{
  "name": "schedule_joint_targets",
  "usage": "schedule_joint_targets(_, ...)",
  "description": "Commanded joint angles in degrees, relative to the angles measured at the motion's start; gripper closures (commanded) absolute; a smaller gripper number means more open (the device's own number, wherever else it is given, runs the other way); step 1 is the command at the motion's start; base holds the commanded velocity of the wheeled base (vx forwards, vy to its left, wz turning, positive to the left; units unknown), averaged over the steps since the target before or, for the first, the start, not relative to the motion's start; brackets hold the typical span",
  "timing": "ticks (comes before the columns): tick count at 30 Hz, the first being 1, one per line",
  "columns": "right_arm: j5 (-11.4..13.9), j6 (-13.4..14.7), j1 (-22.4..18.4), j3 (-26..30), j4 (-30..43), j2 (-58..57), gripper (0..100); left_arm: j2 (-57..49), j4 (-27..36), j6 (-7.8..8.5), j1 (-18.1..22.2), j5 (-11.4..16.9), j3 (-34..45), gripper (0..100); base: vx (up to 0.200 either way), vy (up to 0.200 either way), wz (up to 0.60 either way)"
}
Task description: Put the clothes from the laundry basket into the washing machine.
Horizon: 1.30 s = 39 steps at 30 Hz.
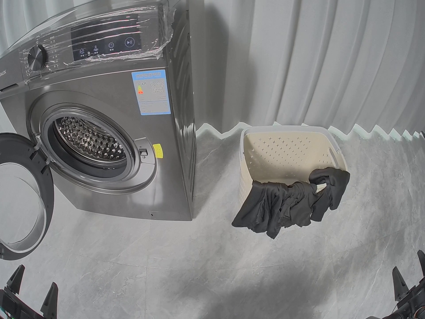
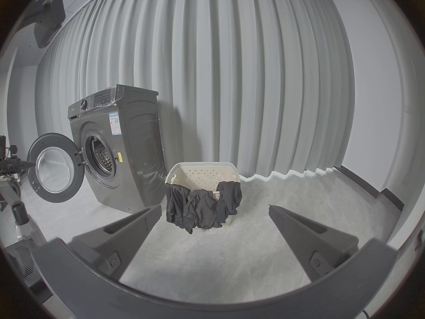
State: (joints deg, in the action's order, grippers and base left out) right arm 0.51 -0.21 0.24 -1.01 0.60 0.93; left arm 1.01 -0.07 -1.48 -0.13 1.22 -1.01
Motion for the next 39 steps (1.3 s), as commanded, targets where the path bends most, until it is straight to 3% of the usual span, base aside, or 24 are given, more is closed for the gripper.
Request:
schedule_joint_targets(1,0.0,-0.1,0.0,0.8,0.0,-0.9,0,-1.0,0.0,-0.11,0.0,0.0,0.9,0,0.000,-0.200,0.00)
schedule_joint_targets(18,0.0,-0.1,0.0,0.8,0.1,-0.9,0,-1.0,0.0,-0.11,0.0,0.0,0.9,0,0.000,-0.012,0.00)
schedule_joint_targets(24,0.0,-0.1,0.0,0.8,0.0,-0.9,0,-1.0,0.0,-0.11,0.0,0.0,0.9,0,0.000,0.000,-0.60)
schedule_joint_targets(34,0.0,0.0,0.0,0.8,0.0,-0.9,0,-1.0,0.0,-0.11,0.0,0.0,0.9,0,0.000,0.000,0.00)
schedule_joint_targets(39,-0.1,0.0,0.0,0.8,0.0,-0.9,0,-1.0,0.0,-0.02,0.0,0.0,0.9,0,0.000,-0.200,0.00)
